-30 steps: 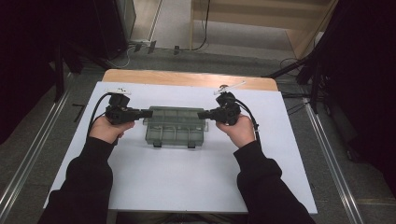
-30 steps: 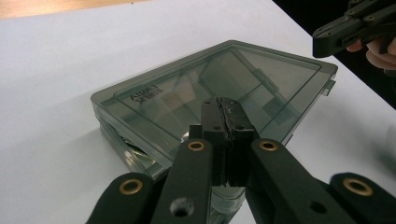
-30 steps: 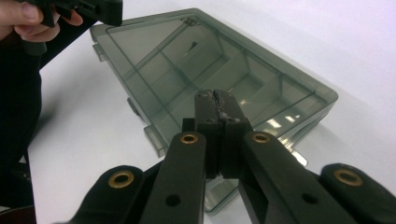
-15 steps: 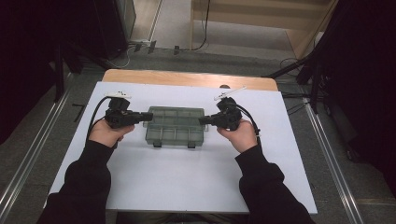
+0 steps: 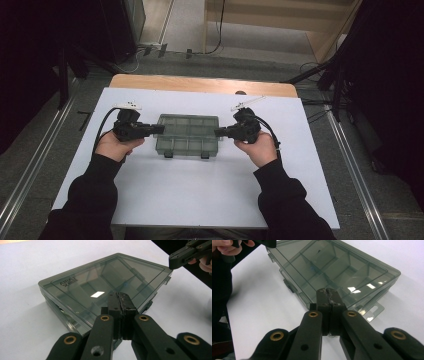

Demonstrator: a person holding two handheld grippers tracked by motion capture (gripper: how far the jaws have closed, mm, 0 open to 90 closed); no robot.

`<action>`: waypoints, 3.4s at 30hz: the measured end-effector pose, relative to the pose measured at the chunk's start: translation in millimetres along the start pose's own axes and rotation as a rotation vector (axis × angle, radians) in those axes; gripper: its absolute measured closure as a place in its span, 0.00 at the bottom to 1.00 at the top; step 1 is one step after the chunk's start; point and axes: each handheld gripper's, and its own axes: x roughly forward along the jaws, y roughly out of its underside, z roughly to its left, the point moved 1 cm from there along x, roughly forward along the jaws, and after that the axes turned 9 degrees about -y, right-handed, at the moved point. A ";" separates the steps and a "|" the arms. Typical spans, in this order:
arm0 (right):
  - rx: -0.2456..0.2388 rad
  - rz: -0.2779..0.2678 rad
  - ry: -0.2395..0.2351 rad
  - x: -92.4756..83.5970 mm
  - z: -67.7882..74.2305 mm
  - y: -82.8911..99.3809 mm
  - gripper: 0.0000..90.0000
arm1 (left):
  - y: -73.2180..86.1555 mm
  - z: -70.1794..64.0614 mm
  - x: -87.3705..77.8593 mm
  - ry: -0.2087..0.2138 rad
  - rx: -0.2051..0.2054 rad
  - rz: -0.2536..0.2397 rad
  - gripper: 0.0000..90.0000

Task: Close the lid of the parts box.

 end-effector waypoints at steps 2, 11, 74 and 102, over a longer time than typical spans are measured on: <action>0.007 -0.003 0.008 -0.4 0.9 1.3 1.00 | 1.0 -0.5 0.0 0.000 0.002 0.000 0.99; 0.018 -0.011 0.012 1.6 0.6 8.5 1.00 | 6.0 -2.6 2.8 0.011 0.007 0.004 0.99; -0.044 0.042 0.055 41.8 4.5 31.9 0.77 | 30.8 -5.6 27.9 0.029 0.062 0.096 0.84; -0.080 -0.042 -0.077 21.1 25.5 52.5 0.35 | 51.3 -39.9 16.0 0.104 0.137 0.075 0.47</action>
